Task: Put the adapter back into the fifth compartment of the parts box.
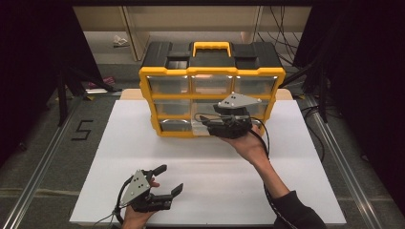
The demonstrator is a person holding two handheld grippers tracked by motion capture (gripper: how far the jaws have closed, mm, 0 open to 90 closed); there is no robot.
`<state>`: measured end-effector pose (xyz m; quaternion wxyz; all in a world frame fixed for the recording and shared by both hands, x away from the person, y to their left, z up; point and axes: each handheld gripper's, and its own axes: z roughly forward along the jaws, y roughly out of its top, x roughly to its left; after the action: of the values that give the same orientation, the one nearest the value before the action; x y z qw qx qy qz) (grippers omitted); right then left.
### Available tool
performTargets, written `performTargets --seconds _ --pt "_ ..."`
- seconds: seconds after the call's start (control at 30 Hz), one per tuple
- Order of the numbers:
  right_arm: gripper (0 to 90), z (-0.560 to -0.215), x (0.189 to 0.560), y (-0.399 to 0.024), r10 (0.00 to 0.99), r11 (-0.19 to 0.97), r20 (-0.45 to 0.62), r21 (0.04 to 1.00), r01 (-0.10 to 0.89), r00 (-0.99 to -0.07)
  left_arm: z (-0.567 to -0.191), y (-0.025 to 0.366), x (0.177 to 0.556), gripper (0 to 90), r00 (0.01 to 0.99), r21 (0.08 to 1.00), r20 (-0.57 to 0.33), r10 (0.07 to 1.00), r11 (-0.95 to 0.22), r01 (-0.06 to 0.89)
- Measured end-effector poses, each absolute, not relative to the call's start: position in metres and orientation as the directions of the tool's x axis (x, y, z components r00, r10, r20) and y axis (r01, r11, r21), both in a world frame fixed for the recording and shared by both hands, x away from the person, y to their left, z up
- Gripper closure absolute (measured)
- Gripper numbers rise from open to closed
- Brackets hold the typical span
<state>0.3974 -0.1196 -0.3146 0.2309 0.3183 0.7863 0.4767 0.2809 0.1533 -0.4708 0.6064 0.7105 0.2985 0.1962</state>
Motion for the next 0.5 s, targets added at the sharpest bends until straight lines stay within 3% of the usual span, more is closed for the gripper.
performTargets --seconds 0.5 --pt "34.3 -0.328 0.363 -0.132 0.686 0.299 -0.045 0.927 0.225 -0.727 -0.471 0.153 0.281 16.9 0.746 0.979 -0.081 0.661 -0.089 0.185"
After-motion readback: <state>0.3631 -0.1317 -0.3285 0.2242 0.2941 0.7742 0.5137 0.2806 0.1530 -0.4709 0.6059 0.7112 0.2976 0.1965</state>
